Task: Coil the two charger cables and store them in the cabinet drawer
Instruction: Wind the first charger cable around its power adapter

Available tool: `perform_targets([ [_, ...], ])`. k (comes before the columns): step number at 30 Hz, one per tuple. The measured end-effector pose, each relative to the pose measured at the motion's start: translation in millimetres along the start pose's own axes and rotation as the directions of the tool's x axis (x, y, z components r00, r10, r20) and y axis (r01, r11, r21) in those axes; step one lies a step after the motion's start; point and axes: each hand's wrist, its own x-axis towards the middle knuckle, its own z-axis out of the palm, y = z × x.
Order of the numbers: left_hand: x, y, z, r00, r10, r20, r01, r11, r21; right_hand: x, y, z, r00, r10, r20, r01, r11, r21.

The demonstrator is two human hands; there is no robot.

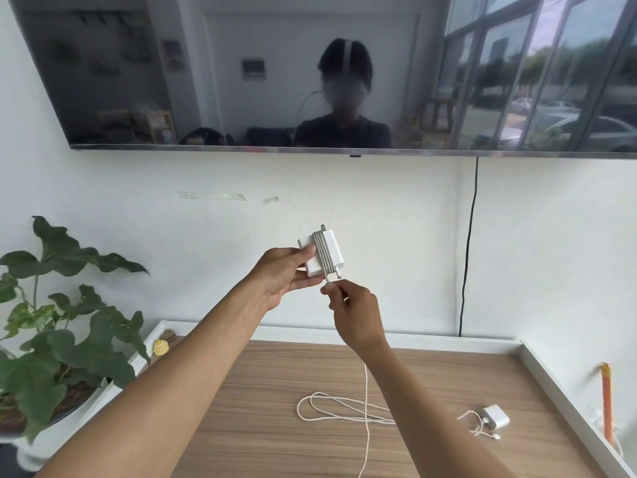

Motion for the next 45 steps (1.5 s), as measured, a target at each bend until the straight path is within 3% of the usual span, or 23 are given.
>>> perform_targets([
  [5, -2.3, -2.0, -3.0, 0.985, 0.029, 0.169, -0.048, 0.993, 0.111, 2.2, 14.6, 3.3, 0.998, 0.037, 0.046, -0.041, 0.995, 0.092],
  [9, -2.5, -5.3, -11.6, 0.965, 0.061, 0.253, -0.14, 0.942, 0.304, 15.2, 15.7, -12.5, 0.98, -0.016, 0.198, 0.028, 0.998, -0.058],
  [13, -4.5, -5.9, -22.7, 0.948, 0.016, 0.318, -0.158, 0.891, 0.425, 31.8, 2.0, -35.0, 0.928, 0.023, 0.372, 0.064, 0.974, -0.219],
  [18, -10.5, -4.3, -28.3, 0.903, -0.058, 0.426, -0.188, 0.838, 0.513, 53.1, -2.6, -47.0, 0.86, 0.061, 0.506, 0.076, 0.967, -0.245],
  [20, -13.8, -6.7, -32.8, 0.88, -0.08, 0.467, -0.252, 0.756, 0.604, 59.8, -4.8, -54.6, 0.852, 0.042, 0.521, 0.091, 0.97, -0.226],
  [24, -13.4, -11.4, -37.6, 0.903, -0.017, 0.428, -0.379, 0.434, 0.817, 62.4, -17.4, -62.8, 0.851, 0.054, 0.523, 0.114, 0.952, -0.283],
  [27, -9.4, -13.8, -34.4, 0.923, 0.016, 0.384, -0.365, 0.348, 0.863, 60.3, -28.4, -56.9, 0.858, 0.04, 0.512, 0.16, 0.927, -0.34],
  [33, -4.8, -12.7, -31.6, 0.942, 0.173, 0.289, -0.333, 0.338, 0.88, 52.9, -35.5, -53.8, 0.902, -0.045, 0.43, 0.247, 0.87, -0.427],
  [39, -1.0, -14.0, -24.3, 0.939, 0.258, 0.228, -0.288, 0.229, 0.93, 41.7, -40.6, -49.1, 0.93, -0.097, 0.353, 0.281, 0.81, -0.516],
  [45, -1.0, -15.4, -14.4, 0.913, 0.395, 0.103, -0.235, 0.303, 0.924, 27.0, -43.1, -40.4, 0.955, -0.151, 0.255, 0.27, 0.797, -0.541],
])
